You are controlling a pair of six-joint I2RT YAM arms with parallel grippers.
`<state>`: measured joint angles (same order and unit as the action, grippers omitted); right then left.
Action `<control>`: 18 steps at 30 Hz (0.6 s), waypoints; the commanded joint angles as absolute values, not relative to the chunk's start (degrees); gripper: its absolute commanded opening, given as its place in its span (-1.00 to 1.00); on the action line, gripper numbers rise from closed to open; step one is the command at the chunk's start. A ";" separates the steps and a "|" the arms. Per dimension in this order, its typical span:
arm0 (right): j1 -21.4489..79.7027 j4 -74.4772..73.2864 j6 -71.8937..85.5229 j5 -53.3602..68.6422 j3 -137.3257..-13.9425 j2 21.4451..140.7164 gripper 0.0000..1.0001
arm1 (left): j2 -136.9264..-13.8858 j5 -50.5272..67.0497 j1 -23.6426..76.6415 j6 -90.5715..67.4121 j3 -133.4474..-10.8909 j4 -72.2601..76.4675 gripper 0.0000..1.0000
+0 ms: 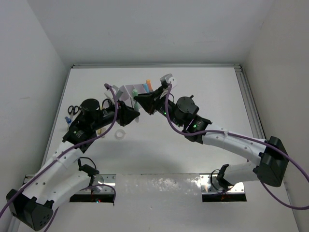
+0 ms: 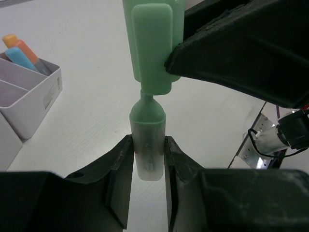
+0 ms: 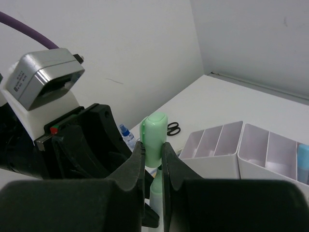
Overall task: Sort the stationery into containers
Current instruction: Close the pen cap on the pen.
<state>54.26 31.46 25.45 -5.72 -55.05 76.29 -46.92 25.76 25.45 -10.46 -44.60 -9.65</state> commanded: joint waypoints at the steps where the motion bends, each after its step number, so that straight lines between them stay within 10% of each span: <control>1: 54.67 34.72 24.78 -6.59 -54.67 75.50 -1.00 | -45.70 25.31 25.75 -9.84 -47.28 -7.38 -1.00; 18: 54.76 36.39 28.12 -5.63 -49.75 77.25 -1.00 | -44.91 24.79 25.66 -8.44 -47.02 -5.45 -1.00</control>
